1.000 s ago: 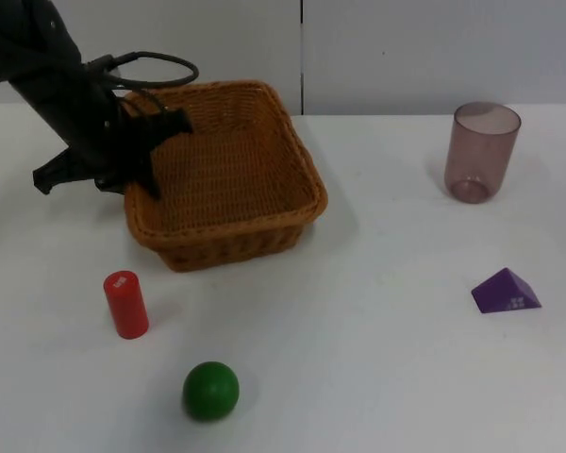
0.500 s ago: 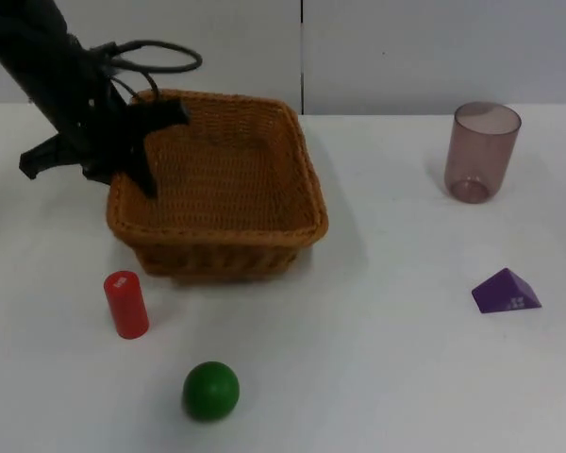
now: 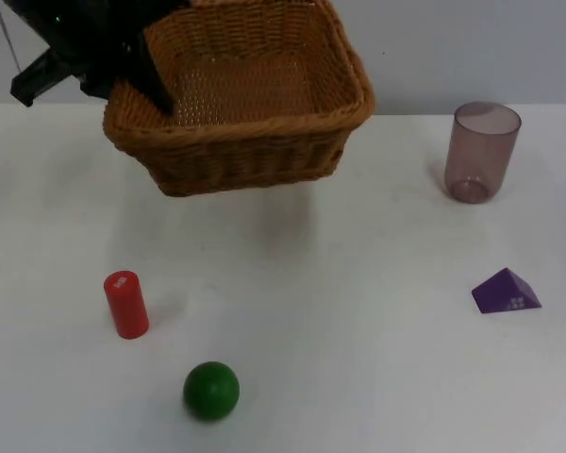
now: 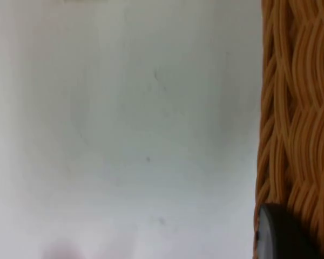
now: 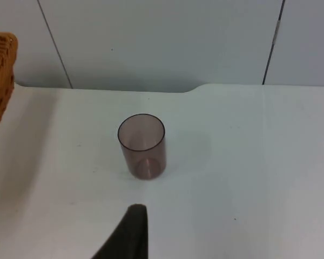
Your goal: Pick up the basket with the left hand and place the triangular block into the basket with the right hand.
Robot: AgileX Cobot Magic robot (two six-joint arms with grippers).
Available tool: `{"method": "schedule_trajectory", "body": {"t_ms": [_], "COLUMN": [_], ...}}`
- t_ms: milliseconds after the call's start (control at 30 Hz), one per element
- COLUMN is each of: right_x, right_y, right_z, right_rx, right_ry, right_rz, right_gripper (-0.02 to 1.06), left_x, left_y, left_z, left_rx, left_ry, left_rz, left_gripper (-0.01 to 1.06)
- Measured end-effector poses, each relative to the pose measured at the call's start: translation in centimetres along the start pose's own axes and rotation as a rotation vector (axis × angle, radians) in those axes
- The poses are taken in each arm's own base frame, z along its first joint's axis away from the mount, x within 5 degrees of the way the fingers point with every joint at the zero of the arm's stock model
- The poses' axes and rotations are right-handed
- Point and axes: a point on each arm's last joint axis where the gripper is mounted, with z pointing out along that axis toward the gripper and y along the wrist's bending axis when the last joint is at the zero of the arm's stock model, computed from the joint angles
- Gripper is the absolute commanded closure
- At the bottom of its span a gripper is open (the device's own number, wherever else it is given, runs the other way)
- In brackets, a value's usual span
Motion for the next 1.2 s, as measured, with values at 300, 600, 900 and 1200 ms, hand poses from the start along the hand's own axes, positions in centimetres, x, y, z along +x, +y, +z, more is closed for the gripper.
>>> {"method": "schedule_trajectory", "body": {"t_ms": [300,600,900,1200], "right_x": [0.4,0.9,2.9,7.3], "right_y": [0.1,0.1,0.5,1.1], "right_z": [0.0,0.0,5.3,15.2], "right_rx": [-0.007,-0.006,-0.073,-0.243], "right_ry": [0.043,0.092,0.327,0.560], "right_rz": [0.013,0.009,-0.156,-0.470], "right_gripper": [0.00,0.00,0.00,0.00], "left_x": [4.4,7.3,7.7,9.2], "left_y": [-0.1,-0.5,-1.0,-3.5], "left_z": [-2.3,-5.8,-6.5,-5.3], "left_rx": [-0.018,-0.007,0.002,0.023], "left_ry": [0.009,-0.063,-0.069,-0.024], "left_rz": [0.000,0.019,0.038,0.157], "left_gripper": [1.05,1.05,1.05,1.05]}}
